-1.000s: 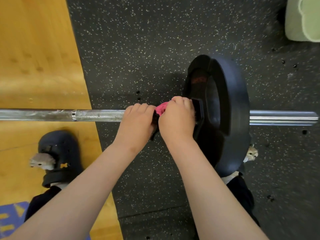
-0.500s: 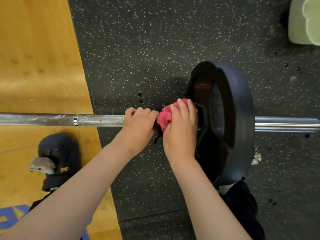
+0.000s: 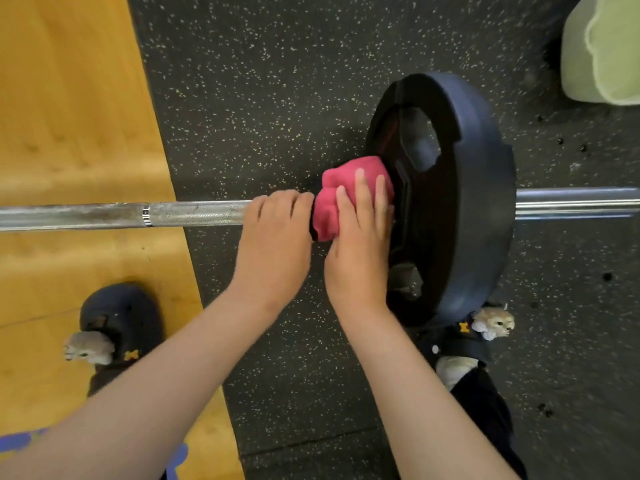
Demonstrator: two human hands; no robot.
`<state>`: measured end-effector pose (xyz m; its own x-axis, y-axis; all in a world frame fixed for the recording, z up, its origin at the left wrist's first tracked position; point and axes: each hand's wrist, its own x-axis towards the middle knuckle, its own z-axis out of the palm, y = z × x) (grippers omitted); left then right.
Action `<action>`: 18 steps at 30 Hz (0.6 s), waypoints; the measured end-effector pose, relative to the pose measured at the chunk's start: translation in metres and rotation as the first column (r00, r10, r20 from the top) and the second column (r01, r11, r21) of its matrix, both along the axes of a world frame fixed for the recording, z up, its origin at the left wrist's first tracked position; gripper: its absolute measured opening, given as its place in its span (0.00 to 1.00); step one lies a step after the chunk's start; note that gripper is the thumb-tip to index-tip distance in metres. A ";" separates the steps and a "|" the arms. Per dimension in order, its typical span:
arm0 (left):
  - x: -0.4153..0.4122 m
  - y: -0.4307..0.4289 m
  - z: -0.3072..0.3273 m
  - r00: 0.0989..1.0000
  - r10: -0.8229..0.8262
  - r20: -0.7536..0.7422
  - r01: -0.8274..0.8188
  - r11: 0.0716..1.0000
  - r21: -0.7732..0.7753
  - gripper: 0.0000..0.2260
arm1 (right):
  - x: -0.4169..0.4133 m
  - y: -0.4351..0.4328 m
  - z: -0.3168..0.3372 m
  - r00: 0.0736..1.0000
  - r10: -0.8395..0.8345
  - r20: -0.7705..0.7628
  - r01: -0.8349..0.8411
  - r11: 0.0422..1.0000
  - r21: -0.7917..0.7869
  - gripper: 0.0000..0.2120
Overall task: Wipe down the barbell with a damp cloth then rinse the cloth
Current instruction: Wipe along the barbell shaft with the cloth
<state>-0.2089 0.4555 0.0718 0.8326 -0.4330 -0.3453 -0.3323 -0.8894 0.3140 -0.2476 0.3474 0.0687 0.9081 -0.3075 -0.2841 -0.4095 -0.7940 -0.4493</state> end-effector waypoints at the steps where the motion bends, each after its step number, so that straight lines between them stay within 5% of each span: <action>1: -0.005 -0.001 -0.004 1.000 0.005 0.016 -0.005 1.000 0.010 0.21 | 0.012 -0.003 -0.003 1.000 0.004 -0.016 -0.005 1.000 -0.008 0.25; 7: 0.015 -0.003 -0.027 0.997 -0.076 0.027 0.074 0.993 0.090 0.33 | 0.022 -0.005 -0.010 0.999 0.000 0.049 0.002 0.999 -0.055 0.26; 12: 0.033 -0.003 -0.027 0.996 -0.062 0.065 0.061 0.998 0.025 0.28 | 0.001 -0.008 -0.007 0.992 0.023 0.125 -0.017 0.999 -0.045 0.34; 18: 0.063 -0.012 -0.023 0.999 0.034 -0.031 -0.035 0.999 -0.014 0.26 | 0.063 -0.009 -0.019 0.999 -0.006 0.042 0.009 0.998 -0.067 0.27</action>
